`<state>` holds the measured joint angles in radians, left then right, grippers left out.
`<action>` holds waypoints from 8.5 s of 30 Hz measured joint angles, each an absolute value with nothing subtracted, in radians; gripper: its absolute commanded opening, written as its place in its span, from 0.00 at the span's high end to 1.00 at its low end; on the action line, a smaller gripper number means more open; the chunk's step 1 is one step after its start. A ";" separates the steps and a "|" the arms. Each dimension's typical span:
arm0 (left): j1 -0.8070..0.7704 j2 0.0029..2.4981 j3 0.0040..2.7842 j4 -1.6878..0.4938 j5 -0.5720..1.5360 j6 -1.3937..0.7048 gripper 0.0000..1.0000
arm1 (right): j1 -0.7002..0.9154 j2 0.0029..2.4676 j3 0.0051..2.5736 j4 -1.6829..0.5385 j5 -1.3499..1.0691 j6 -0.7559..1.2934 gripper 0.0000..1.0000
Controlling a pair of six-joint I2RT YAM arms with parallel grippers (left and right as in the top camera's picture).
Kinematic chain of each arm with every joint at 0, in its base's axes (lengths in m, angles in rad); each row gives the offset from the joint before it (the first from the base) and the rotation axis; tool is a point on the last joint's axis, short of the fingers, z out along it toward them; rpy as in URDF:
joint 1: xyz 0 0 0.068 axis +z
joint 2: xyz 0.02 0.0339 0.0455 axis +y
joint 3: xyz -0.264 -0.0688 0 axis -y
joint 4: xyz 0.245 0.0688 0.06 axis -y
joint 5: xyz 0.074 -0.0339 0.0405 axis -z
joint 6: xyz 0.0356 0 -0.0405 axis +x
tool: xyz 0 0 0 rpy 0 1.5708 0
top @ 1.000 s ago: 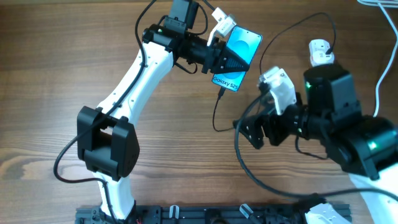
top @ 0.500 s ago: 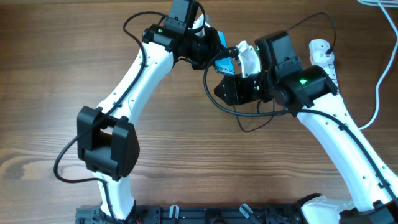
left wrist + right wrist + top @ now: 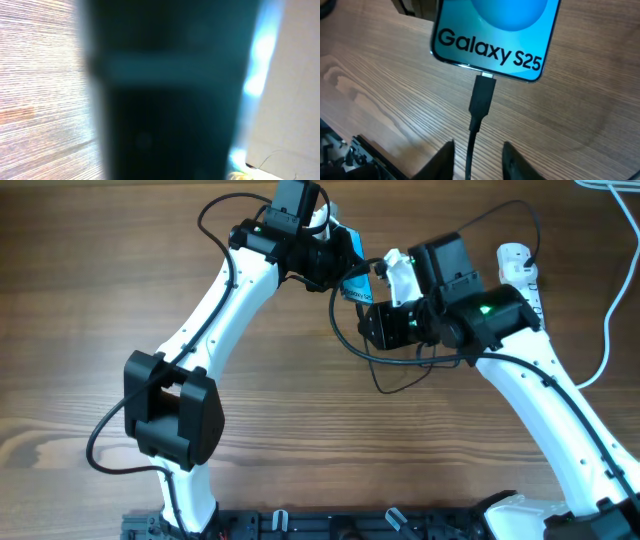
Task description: Plug charger to phone and switch on socket
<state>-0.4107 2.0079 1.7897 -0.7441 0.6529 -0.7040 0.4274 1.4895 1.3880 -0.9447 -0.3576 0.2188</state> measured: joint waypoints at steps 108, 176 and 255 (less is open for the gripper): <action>-0.229 2.006 1.791 -0.886 1.354 -0.117 0.96 | 0.059 1.412 1.383 -0.971 -0.232 0.291 0.00; -0.406 2.337 1.794 -0.738 0.413 -0.249 0.65 | -0.025 1.412 1.383 -1.010 -0.077 0.291 0.00; -0.064 2.191 1.800 -0.883 0.392 -0.279 0.00 | -0.390 1.802 1.723 -0.722 -0.112 0.253 0.00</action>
